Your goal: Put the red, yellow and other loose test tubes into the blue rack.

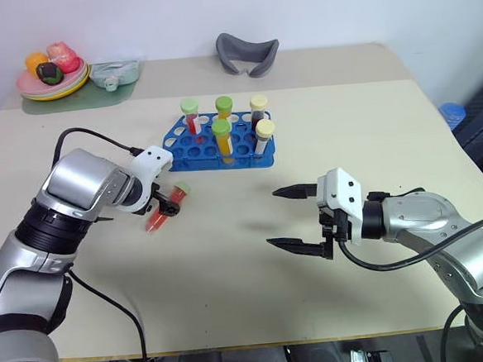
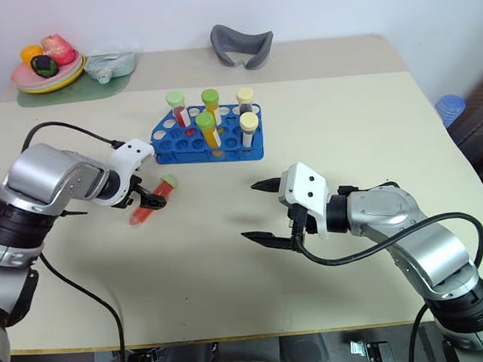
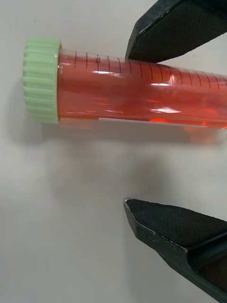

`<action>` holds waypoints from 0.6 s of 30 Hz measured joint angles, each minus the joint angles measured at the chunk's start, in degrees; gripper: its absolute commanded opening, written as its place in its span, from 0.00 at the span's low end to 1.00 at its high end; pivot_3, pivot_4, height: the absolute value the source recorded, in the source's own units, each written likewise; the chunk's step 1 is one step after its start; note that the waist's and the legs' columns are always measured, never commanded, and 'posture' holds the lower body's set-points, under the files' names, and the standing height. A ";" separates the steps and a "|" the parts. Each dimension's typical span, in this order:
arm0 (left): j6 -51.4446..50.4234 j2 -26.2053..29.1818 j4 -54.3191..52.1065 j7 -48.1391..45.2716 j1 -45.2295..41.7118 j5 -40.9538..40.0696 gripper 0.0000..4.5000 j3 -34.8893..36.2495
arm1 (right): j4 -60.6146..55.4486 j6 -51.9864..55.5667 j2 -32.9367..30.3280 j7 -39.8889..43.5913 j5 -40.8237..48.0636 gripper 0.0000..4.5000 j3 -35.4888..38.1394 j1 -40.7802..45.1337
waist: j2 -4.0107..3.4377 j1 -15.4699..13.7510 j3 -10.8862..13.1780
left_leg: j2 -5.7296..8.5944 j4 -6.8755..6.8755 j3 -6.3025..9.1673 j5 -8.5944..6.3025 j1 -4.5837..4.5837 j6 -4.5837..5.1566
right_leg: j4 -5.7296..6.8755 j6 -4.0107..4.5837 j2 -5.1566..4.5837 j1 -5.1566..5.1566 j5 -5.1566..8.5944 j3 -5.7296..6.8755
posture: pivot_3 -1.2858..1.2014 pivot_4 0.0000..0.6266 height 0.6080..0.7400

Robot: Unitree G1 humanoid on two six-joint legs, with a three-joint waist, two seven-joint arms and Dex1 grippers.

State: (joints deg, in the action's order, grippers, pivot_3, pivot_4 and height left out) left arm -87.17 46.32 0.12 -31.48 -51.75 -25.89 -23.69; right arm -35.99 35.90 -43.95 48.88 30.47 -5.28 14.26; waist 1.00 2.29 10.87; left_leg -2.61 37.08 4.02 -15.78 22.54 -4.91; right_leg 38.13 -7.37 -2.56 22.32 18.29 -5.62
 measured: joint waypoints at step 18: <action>1.24 -1.70 4.27 -2.58 -1.40 3.30 0.49 0.26 | 0.00 -0.16 0.05 0.33 -0.56 1.00 -0.34 -0.28 | -0.06 -0.06 -0.04 | 0.01 0.04 0.00 0.00 -0.03 0.00 | 0.04 0.00 -0.02 -0.02 0.00 0.00 | 0.52 0.24 1.00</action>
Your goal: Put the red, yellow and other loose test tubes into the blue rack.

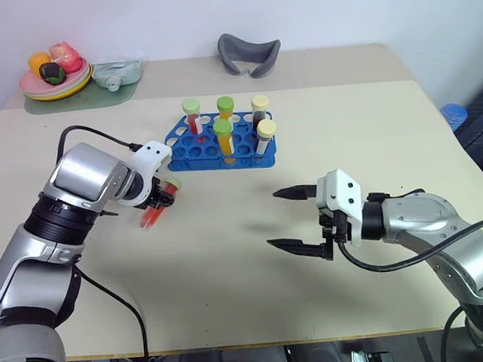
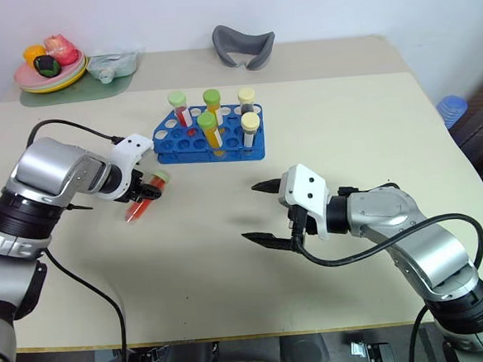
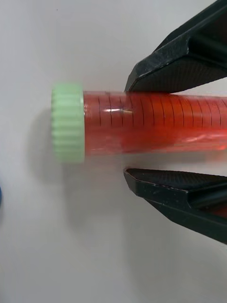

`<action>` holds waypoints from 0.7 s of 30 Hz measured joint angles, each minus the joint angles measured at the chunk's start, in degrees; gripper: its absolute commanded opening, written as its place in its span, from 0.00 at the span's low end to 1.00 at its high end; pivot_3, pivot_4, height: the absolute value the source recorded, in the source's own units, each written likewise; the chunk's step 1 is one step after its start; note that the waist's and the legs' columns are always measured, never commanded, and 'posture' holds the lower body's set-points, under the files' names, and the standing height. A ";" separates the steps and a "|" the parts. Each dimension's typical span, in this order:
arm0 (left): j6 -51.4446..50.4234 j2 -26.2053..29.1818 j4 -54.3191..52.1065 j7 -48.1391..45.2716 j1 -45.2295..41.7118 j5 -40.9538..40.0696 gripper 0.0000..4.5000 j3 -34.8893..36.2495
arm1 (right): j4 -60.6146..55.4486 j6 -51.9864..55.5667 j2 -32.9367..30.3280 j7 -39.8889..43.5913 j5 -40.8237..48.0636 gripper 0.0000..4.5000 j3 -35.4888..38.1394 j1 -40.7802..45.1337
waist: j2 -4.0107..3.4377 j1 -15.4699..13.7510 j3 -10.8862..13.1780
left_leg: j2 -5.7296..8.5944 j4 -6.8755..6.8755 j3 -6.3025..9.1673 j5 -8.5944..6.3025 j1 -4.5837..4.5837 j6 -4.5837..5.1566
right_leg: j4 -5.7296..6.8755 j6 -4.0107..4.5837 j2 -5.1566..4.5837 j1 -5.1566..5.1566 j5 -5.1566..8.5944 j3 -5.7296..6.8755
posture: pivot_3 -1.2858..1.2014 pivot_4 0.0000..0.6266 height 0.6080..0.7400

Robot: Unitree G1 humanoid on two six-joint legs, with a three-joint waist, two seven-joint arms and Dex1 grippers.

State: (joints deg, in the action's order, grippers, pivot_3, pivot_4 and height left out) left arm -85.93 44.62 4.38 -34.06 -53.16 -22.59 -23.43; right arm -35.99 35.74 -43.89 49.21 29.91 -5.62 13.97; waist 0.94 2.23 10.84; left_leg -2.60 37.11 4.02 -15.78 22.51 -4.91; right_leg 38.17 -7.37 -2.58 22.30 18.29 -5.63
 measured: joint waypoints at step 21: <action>40.08 -13.23 -18.66 14.43 12.19 4.24 0.18 32.40 | 0.58 -0.50 3.06 -2.76 -0.39 1.00 -0.02 -0.11 | 0.11 -0.87 0.05 | -0.02 0.11 0.00 0.22 0.34 -0.39 | -0.06 0.00 -0.10 0.23 -0.02 0.09 | 0.52 0.24 1.00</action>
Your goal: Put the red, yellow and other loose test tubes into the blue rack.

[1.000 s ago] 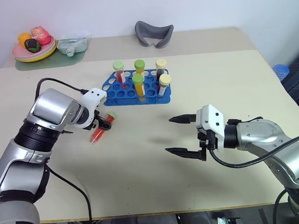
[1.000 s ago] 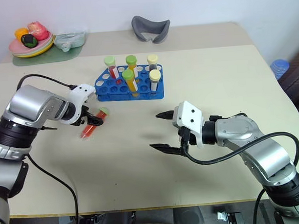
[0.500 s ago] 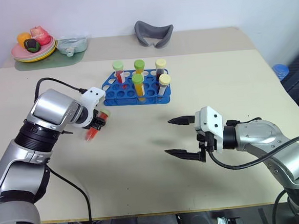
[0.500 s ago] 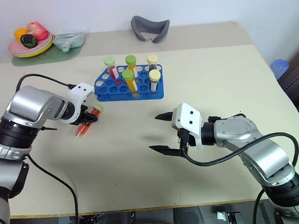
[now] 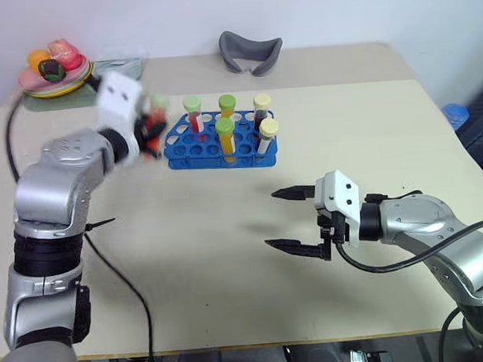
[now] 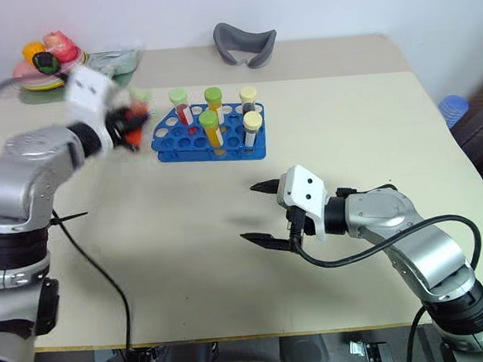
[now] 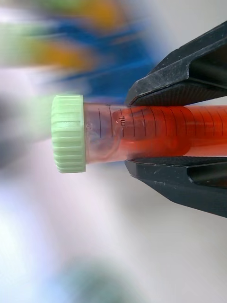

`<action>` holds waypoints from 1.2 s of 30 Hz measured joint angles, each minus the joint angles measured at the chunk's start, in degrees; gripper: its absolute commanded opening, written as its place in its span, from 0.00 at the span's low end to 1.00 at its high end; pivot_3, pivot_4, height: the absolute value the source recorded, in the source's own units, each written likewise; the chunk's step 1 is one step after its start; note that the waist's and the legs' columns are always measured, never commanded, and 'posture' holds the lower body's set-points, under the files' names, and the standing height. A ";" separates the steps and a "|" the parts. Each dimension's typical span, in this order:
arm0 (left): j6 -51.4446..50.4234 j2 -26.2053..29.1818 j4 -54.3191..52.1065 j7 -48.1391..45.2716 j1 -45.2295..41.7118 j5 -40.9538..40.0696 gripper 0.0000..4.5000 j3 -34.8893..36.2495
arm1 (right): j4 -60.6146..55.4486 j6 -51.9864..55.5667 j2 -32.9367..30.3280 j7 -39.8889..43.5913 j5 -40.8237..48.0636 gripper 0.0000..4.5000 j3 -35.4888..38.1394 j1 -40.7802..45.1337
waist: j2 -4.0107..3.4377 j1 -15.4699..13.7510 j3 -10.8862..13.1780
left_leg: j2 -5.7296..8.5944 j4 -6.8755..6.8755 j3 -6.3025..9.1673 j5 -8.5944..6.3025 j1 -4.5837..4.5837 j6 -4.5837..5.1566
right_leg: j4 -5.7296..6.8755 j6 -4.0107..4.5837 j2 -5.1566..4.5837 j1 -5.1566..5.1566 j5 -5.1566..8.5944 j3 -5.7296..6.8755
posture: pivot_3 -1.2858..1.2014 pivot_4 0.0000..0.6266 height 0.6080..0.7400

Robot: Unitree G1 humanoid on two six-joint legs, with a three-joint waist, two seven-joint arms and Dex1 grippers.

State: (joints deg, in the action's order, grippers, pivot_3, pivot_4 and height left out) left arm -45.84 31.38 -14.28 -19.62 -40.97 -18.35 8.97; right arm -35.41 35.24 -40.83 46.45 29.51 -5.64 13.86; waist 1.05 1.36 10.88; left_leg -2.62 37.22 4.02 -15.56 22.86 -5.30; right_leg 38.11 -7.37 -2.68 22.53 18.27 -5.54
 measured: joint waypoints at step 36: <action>61.96 -24.90 38.58 7.75 6.56 14.03 0.18 -6.51 | 3.29 -1.16 4.31 -5.73 -2.35 1.00 0.19 0.68 | -0.01 -0.45 -0.02 | 0.03 -0.03 0.02 -0.15 -0.10 0.28 | 0.03 -0.01 0.06 -0.04 -0.01 0.01 | 0.52 0.24 1.00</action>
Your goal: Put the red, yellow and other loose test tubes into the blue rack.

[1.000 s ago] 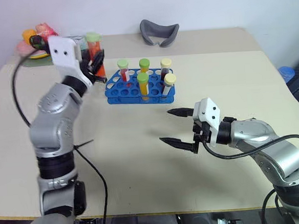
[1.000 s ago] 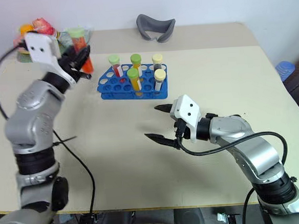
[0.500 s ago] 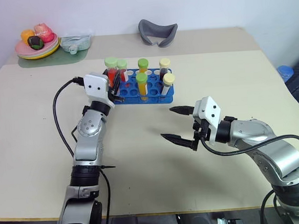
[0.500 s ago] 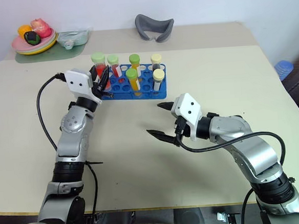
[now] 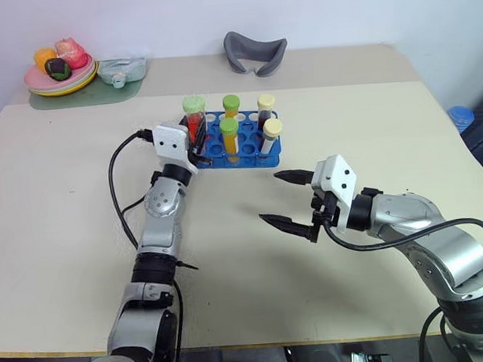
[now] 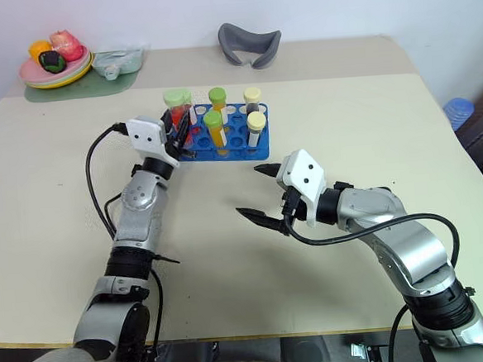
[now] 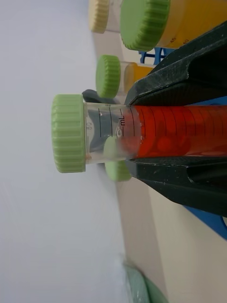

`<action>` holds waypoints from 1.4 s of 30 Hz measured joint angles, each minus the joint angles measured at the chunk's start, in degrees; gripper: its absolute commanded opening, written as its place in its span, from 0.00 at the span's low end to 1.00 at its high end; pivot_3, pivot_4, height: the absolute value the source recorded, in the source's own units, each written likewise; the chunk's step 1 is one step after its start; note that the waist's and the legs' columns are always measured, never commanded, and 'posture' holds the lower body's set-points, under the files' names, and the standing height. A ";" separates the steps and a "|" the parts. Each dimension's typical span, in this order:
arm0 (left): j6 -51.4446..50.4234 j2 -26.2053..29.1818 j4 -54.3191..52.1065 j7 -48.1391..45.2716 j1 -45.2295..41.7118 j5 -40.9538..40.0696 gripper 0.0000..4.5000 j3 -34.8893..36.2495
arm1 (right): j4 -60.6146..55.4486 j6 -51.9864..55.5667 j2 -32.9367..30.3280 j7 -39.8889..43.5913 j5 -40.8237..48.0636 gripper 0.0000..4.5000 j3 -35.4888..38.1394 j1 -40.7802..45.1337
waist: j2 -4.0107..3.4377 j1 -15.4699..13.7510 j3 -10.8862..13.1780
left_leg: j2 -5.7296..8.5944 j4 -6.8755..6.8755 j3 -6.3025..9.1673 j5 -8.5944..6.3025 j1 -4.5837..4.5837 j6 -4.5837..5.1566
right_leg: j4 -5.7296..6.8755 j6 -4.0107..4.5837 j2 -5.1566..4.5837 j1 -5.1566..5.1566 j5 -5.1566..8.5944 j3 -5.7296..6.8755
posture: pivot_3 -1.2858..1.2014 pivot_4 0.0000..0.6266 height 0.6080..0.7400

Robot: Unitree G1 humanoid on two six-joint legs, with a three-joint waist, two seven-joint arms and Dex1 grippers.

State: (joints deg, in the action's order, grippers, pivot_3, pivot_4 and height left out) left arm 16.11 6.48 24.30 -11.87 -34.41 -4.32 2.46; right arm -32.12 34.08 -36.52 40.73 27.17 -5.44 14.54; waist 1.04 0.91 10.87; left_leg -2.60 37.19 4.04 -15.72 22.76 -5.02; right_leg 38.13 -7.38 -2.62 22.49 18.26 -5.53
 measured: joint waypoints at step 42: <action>-28.19 29.54 -39.40 -21.09 42.40 -20.53 0.92 21.63 | 16.41 -6.79 -10.83 9.32 0.14 1.00 24.01 -14.29 | -0.04 0.17 -0.01 | -0.09 -0.13 -0.16 -0.07 -0.30 0.11 | -0.03 0.04 0.02 -0.23 0.03 -0.09 | 0.52 0.24 1.00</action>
State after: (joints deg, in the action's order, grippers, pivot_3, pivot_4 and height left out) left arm -12.08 36.02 -15.10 -32.96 7.99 -24.85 24.09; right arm -15.71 27.29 -47.35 50.04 27.31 18.57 0.25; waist 1.01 1.08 10.86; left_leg -2.68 37.06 3.89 -15.78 22.46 -4.91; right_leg 38.10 -7.34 -2.59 22.25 18.29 -5.62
